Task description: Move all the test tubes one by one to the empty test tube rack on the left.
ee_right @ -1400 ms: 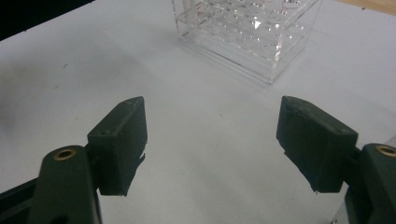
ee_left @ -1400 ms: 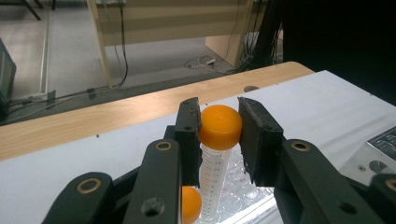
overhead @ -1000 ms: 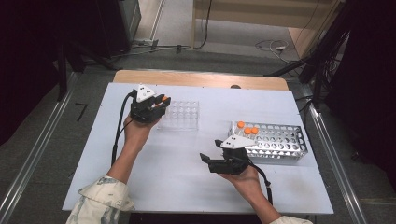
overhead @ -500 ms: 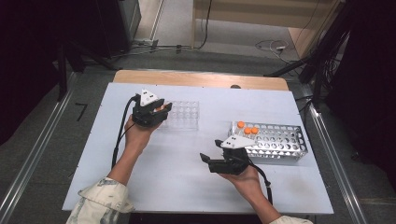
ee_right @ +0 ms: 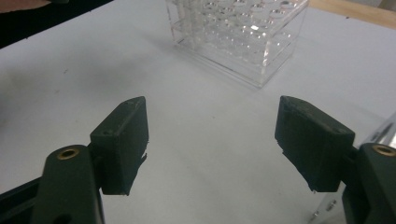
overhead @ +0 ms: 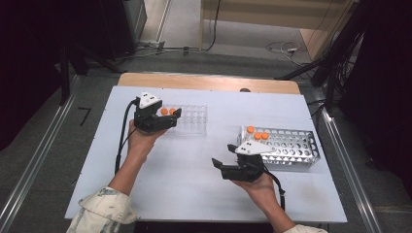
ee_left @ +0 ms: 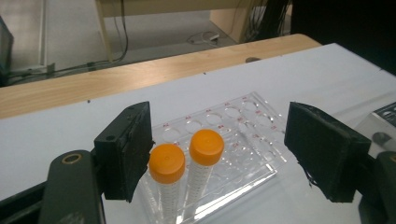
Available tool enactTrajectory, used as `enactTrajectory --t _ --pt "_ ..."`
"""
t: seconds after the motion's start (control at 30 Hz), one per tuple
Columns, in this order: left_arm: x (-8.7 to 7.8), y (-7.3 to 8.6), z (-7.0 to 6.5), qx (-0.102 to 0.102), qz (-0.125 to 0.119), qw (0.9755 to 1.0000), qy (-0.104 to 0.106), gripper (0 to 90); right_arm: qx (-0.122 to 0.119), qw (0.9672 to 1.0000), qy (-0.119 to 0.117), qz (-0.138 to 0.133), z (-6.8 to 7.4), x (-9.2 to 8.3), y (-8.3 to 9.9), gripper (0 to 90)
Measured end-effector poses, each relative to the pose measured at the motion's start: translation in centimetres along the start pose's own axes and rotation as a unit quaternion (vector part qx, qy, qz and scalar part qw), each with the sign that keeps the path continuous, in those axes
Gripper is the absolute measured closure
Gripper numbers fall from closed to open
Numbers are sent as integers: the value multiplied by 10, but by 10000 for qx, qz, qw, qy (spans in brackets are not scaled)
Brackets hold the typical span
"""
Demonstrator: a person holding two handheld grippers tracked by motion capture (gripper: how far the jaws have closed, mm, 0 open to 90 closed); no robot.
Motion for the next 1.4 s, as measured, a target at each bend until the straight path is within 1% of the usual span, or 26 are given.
enactTrajectory --t 0.07,0.13,0.33,0.5,0.67,0.8,0.93,1.1,1.17,1.27,1.37,1.4 --pt "-1 -1 0 -69 -11 10000 50 215 16 10000 3 -43 -2 -7 0 243" --pt "-2 0 0 -90 9 10000 22 194 21 9999 24 -102 -5 -14 0 243" --pt "-4 0 1 -114 30 9999 4 152 46 9998 111 -180 -15 -29 3 243" --pt "-4 1 2 -115 58 9999 -19 145 94 9994 218 -233 -22 -38 6 249" --pt "-5 1 2 -113 30 9999 -11 145 139 9989 340 -287 -29 -46 8 252" --pt "-6 1 1 -96 24 9999 -14 145 146 9981 502 -327 -37 -52 11 257" --pt "-6 1 0 -97 10 10000 9 146 228 9968 674 -361 -48 -58 13 268" --pt "-6 1 -1 -89 13 10000 17 146 365 9939 936 -454 -63 -63 15 286" --pt "-6 1 -1 -82 10 10000 36 146 414 9922 1071 -478 -70 -64 16 302" --pt "-6 1 -1 -73 26 10000 33 147 495 9892 1282 -510 -80 -63 18 340" --pt "-5 1 -2 -71 51 10000 33 147 597 9844 1558 -556 -89 -63 21 399" --pt "-5 2 -2 -67 57 10000 35 147 626 9834 1610 -560 -92 -62 21 433"
Point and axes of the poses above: each handheld gripper's, and its own axes: x roughly forward along the jaws, y roughly out of its underside, z roughly to its left, the point moved 4 cm from there along x, roughly forward along the jaws, and after that the axes turned 8 degrees about x, right-handed, at the moved point
